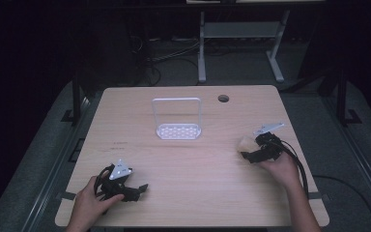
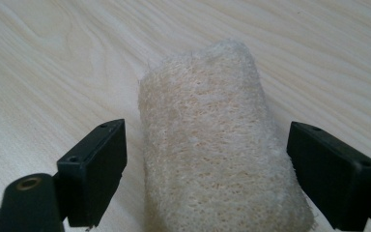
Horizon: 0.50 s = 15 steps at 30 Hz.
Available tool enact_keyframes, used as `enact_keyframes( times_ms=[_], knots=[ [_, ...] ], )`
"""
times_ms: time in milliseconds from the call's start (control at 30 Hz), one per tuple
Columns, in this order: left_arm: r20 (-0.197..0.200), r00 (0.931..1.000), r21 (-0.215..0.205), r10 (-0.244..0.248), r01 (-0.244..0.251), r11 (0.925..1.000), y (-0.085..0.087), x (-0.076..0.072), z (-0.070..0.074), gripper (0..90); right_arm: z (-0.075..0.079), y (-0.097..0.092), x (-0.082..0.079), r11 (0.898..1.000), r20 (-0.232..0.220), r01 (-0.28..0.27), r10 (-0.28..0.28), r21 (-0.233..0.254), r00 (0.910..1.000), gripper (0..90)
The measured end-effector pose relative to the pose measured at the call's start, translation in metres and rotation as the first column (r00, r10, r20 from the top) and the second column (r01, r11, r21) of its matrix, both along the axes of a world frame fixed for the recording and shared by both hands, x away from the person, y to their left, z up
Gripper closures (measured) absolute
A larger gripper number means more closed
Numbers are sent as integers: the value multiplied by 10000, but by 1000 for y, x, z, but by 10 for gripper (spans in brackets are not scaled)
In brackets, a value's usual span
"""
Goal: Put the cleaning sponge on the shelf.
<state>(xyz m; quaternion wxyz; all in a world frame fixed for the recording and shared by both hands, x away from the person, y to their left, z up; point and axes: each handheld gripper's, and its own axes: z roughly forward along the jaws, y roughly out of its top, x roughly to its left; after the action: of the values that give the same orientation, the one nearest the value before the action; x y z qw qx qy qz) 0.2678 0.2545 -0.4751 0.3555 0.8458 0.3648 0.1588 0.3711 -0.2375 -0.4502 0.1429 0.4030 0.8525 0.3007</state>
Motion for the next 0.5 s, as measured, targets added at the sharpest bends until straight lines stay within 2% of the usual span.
enact_keyframes(
  times_ms=[333,500],
  knots=[
    [1,10000,1,0,0,10000,0,0,0,122,0,-2,-1,9999,24,23,-22,-145,10000,278],
    [-1,10000,1,0,0,10000,0,0,0,122,-1,-3,-2,9998,102,61,-59,-175,9999,295]
  ],
)
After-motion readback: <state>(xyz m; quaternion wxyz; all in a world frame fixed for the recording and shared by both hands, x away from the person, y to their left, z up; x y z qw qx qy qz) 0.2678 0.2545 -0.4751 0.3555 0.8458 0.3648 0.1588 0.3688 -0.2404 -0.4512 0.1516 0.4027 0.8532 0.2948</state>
